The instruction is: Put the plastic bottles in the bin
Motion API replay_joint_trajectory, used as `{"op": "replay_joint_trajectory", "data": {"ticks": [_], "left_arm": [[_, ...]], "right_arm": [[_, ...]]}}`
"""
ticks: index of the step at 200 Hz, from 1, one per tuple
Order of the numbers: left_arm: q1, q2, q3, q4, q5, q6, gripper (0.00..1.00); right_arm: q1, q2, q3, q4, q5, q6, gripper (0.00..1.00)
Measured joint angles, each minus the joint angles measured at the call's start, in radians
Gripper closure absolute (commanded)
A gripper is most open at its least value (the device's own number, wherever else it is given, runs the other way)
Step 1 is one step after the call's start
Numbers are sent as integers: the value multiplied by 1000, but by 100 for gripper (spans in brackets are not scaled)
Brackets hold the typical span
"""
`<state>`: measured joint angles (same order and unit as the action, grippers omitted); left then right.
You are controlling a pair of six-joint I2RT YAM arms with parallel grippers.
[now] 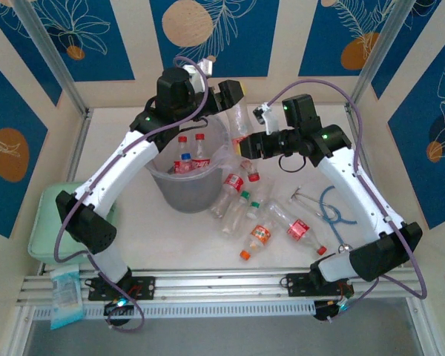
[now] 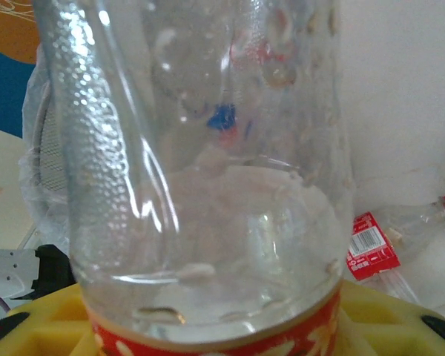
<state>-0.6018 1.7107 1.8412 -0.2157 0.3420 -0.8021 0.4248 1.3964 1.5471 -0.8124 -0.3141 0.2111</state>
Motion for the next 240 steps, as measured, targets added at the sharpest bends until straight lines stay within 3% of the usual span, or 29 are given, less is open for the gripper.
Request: {"op": "replay_joint_trajectory", "data": {"ticks": [42,63,103,146,177,240], "left_arm": [[-10,0,4,-16,-3,16,48],[-11,0,2,-12,-10,22,59],[-12,-2,-1,10,-28,18,66],[-11,-2,8,21,-47,30,75],[-6,-2,32,24,-48,33,79],[26,-86,53,53,-116,91,89]], "right_arm": [[26,-34,-53,98,13,-23,59],[26,-34,-53,100,14,-29,54],[8,-30,-34,89,2,-28,22],[-6,-81,-68,213,-31,29,0],[-16,-238,-268,379,-5,138,1],[-119,-342,-379,487,63,337,1]]}}
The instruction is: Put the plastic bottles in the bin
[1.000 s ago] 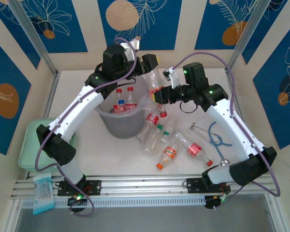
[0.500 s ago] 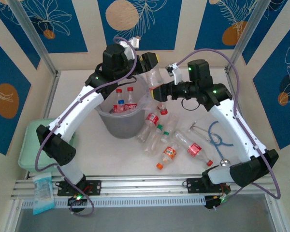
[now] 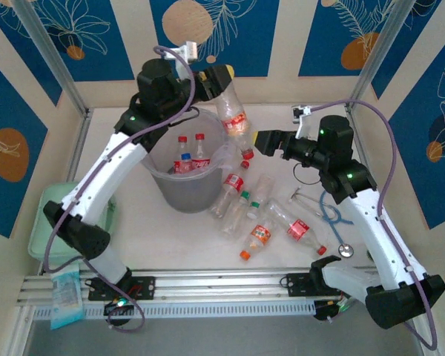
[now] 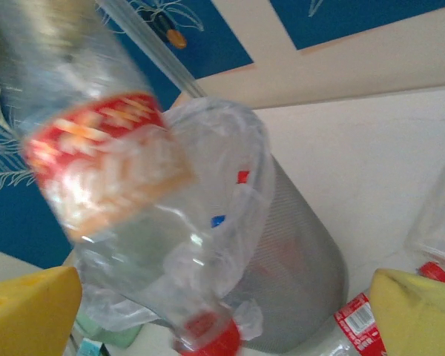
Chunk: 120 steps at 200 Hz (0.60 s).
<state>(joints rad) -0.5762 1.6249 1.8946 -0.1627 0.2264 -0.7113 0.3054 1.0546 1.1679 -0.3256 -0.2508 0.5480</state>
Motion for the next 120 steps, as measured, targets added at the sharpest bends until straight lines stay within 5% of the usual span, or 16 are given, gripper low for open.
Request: {"op": "replay_joint_trajectory", "data": {"ticks": [63,120], "left_arm": [[49,-132,10,9,-92,96,100],[130,-237,-51,-19,-164,258,100]], "right_arm": [[-5,5,-31,62,-7,63,2],[26,235,54,73,-139,90,38]]}}
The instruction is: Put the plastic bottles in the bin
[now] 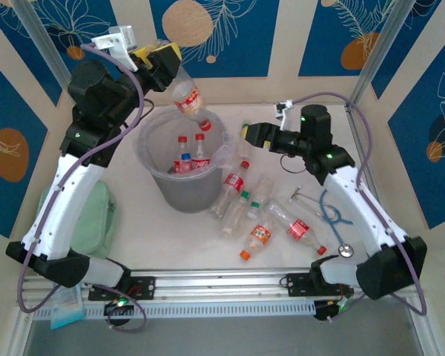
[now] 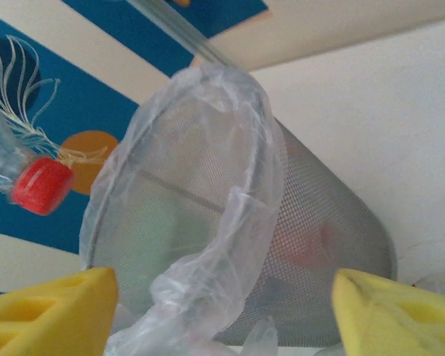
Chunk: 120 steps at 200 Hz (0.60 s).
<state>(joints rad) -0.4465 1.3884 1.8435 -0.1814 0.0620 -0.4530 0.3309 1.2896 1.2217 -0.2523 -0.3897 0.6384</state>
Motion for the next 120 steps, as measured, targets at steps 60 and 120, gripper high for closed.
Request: {"op": "replay_joint_trajectory", "data": {"ticks": [60,120], "left_arm": [[9,-5,-192,14,-46,116,100],[9,-3,-488,149,-43,92,100]], "right_arm": [[73,151,84,2,-28,16,58],[85,225,106,5,-34,17,62]]}}
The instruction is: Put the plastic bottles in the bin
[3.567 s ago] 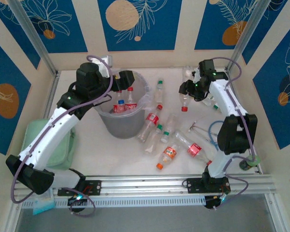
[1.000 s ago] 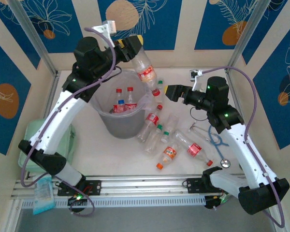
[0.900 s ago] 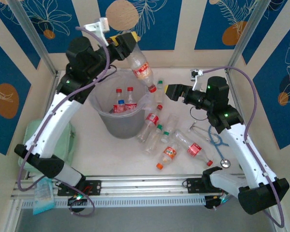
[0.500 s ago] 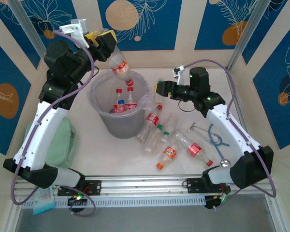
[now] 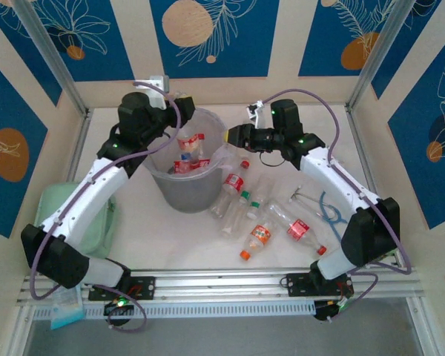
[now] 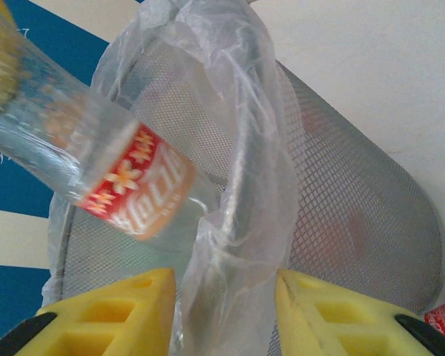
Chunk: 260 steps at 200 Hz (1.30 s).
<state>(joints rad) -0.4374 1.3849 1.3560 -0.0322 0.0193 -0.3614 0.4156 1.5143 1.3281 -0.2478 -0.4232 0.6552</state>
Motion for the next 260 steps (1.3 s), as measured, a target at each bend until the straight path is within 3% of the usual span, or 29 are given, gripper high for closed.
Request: {"op": "replay_joint_trajectory", "data": {"ticks": [58,100,178,227,260], "left_arm": [[0,0,-193,138,10,-77,100],[-10,9,-292,193,21,-109,100],[-62,19,-348,293,9,3,100],[-70,29,-333,292,6,39,53],[-76,44,-279,169,14,67,19]], "right_arm": [[9,27,20,3,-5,-8,71],[9,46,35,13,-14,-8,71],[9,61,41,32,-22,-8,72],[8,85,58,31,-22,-6,64],[8,94,64,26,-22,-3,56]]}}
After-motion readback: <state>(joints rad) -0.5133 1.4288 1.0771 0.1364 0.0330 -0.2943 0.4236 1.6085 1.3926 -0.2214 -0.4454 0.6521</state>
